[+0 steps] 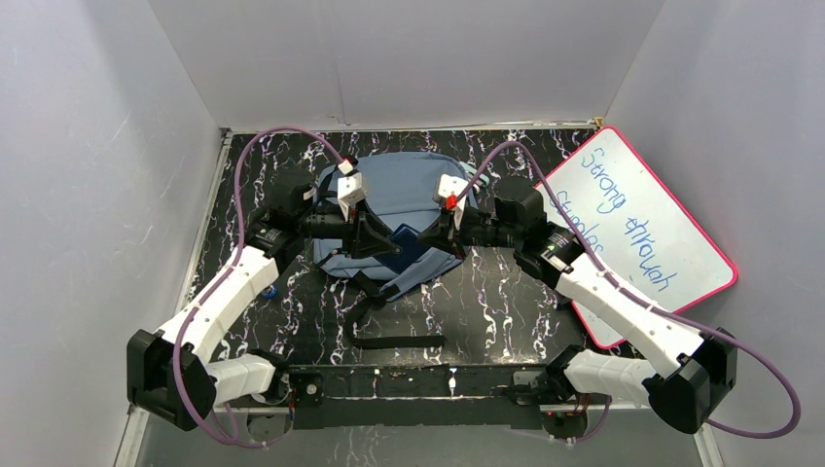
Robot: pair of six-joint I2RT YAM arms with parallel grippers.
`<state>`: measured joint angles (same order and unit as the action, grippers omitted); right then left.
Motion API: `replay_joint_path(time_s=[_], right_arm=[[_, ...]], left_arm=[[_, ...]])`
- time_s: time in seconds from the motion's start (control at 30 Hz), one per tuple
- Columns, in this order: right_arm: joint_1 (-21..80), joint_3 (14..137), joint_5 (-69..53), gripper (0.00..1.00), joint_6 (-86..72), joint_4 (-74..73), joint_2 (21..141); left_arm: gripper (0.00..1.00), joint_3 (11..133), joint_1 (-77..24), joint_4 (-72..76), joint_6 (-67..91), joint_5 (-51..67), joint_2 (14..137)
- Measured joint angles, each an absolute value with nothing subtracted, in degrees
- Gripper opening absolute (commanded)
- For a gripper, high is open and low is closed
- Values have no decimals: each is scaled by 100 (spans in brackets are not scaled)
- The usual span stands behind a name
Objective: Pack the student bag
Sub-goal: Pick up the personal item from the center of the board.
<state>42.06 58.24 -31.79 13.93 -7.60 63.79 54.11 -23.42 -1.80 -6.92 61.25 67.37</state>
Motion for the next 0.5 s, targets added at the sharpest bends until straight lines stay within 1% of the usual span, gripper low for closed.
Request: replay_joint_path(time_s=[0.1, 0.17, 0.27, 0.43, 0.5], right_arm=[[4206, 5824, -3190, 0, 1393, -760, 6377], [4206, 5824, -3194, 0, 1393, -757, 6372], [4206, 5824, -3216, 0, 1391, -753, 6370], [4206, 5824, -3216, 0, 1382, -751, 6370], [4206, 5824, -3214, 0, 1372, -749, 6370]], left_arm=[[35, 5411, -2342, -204, -687, 6178, 6781], [32, 5411, -2342, -217, -687, 6200, 6792], [22, 5415, -2342, -231, -676, 6215, 6810], [0, 5441, -2338, -274, -642, 6233, 6838], [0, 5452, -2335, -290, -635, 6224, 6858]])
